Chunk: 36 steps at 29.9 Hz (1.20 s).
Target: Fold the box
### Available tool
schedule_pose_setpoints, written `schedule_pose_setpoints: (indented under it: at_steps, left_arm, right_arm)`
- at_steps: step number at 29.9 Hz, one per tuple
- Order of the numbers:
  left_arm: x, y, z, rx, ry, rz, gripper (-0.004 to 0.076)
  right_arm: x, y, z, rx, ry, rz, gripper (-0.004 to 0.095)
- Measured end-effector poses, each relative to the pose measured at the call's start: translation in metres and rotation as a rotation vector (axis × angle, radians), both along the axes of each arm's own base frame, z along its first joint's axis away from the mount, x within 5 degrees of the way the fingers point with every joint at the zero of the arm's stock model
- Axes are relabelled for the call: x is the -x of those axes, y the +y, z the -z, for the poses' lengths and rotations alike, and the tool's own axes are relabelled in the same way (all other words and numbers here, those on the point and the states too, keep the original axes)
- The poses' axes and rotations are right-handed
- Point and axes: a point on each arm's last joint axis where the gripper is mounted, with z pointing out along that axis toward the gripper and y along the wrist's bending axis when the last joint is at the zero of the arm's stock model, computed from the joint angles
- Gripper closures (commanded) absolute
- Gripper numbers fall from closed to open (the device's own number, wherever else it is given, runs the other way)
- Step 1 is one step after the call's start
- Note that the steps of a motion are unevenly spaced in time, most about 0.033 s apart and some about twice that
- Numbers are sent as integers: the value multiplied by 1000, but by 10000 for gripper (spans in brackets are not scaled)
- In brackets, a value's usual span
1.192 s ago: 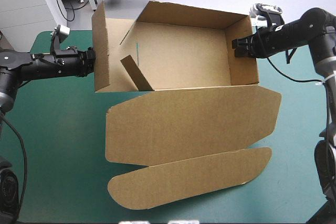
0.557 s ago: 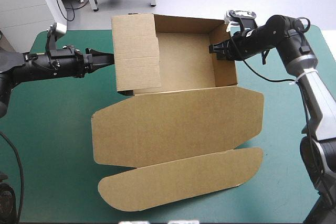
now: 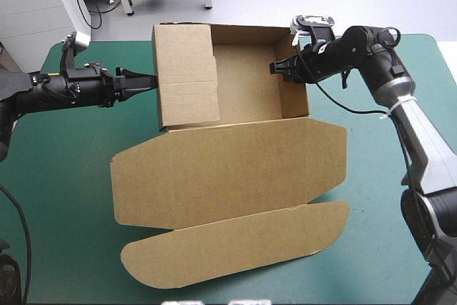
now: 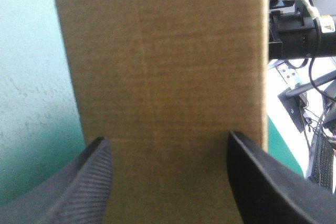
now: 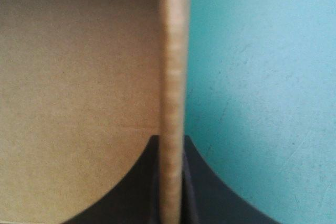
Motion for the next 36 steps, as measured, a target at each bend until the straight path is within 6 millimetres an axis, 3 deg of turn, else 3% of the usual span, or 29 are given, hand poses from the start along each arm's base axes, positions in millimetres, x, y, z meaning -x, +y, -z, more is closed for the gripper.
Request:
schedule_pose_setpoints:
  at_steps: [14,19,36]
  left_arm:
    - [12,-1,-9,-30,-32,-1,269]
    - [13,4,0,-137,22,-30,302]
    - [14,22,19,-392,121,-97,302]
  right_arm:
    - [-1,30,12,-29,24,-15,926]
    - [5,48,12,12,-13,-23,916]
    - [40,110,12,128,-89,-4,916]
